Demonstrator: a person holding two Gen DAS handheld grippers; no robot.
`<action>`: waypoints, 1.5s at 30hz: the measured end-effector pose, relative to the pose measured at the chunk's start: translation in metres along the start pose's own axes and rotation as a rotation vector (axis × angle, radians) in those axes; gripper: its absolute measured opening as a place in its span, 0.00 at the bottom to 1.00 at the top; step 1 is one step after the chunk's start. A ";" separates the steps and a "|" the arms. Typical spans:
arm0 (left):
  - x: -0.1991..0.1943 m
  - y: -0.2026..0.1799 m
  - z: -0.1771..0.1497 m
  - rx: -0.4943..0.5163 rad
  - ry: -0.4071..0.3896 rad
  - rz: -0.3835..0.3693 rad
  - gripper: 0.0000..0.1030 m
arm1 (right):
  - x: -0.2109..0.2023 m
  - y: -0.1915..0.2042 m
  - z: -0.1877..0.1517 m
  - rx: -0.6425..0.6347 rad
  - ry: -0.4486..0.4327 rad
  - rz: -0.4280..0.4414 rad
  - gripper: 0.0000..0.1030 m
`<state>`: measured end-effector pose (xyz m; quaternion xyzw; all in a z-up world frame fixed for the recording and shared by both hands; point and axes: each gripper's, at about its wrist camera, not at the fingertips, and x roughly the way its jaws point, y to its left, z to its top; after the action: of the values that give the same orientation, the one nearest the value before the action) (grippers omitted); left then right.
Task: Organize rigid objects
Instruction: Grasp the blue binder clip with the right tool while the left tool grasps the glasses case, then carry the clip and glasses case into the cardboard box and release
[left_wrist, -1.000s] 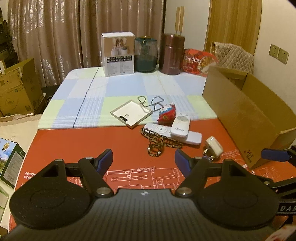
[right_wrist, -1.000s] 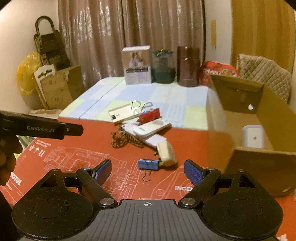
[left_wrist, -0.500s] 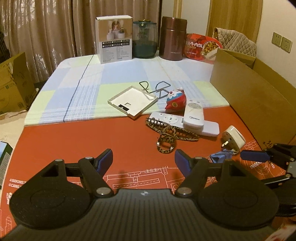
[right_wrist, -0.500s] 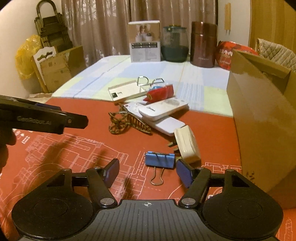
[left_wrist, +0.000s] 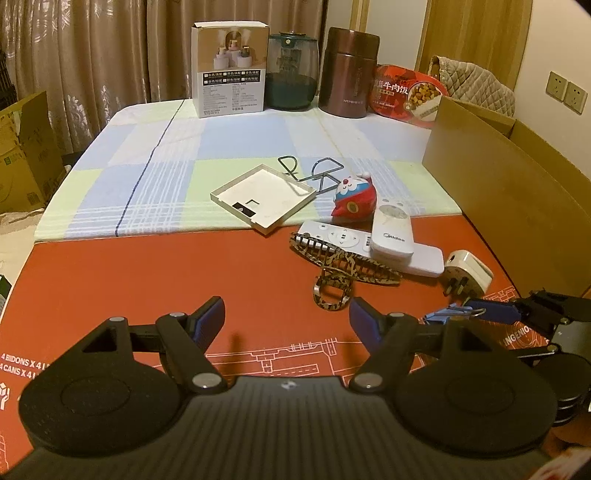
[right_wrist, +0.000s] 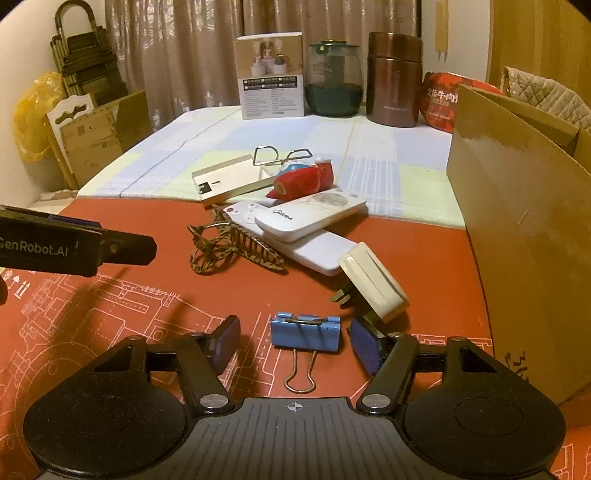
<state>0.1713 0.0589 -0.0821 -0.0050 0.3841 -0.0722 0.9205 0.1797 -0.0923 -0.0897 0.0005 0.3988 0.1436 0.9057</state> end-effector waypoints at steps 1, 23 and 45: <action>0.000 0.000 0.000 0.000 0.000 -0.003 0.68 | 0.000 0.001 0.000 0.003 -0.001 -0.004 0.55; 0.036 -0.035 0.010 0.260 -0.028 -0.098 0.66 | -0.032 -0.003 0.010 0.019 -0.076 -0.048 0.35; 0.046 -0.035 0.007 0.179 0.080 -0.095 0.25 | -0.041 -0.005 0.011 0.019 -0.079 -0.057 0.35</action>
<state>0.2033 0.0178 -0.1076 0.0617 0.4117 -0.1498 0.8968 0.1623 -0.1071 -0.0534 0.0033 0.3641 0.1140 0.9243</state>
